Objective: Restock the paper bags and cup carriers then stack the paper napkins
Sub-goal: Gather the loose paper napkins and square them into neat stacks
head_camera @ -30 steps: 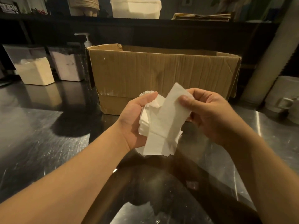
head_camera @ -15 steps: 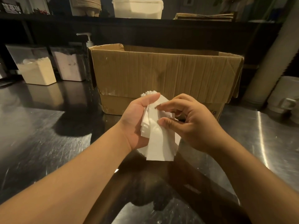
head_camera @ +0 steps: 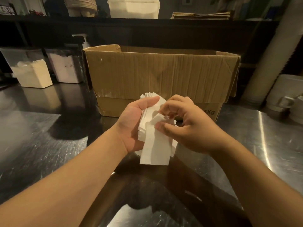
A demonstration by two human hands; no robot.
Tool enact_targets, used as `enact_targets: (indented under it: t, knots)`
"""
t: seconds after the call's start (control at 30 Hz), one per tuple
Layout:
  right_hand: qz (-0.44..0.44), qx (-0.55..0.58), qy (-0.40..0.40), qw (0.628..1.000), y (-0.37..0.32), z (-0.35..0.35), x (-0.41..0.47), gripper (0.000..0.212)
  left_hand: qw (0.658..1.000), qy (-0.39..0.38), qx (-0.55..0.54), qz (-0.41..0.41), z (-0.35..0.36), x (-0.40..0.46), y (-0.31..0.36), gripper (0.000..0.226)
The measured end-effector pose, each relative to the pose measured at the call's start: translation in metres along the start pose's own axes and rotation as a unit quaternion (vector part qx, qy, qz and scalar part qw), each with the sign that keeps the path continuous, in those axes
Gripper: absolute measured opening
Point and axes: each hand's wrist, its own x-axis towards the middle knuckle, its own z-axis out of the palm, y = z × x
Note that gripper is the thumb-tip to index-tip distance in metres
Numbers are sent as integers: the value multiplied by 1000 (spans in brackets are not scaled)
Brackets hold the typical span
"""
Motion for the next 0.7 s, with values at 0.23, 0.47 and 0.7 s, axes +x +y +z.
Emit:
enact_targets:
  t: [0.23,0.47,0.7]
  knots:
    - [51,210,33,976,-1,-13,-3,6,999,-48,13,-17,0,-3,7,43]
    - [78,172,99,977,2,-9,0,11,998,-60,17,0,4,-2,-2,46]
    - [68,163,43,983,2,-16,-1,73,990,-131,28,-43,-11,2,-8,93]
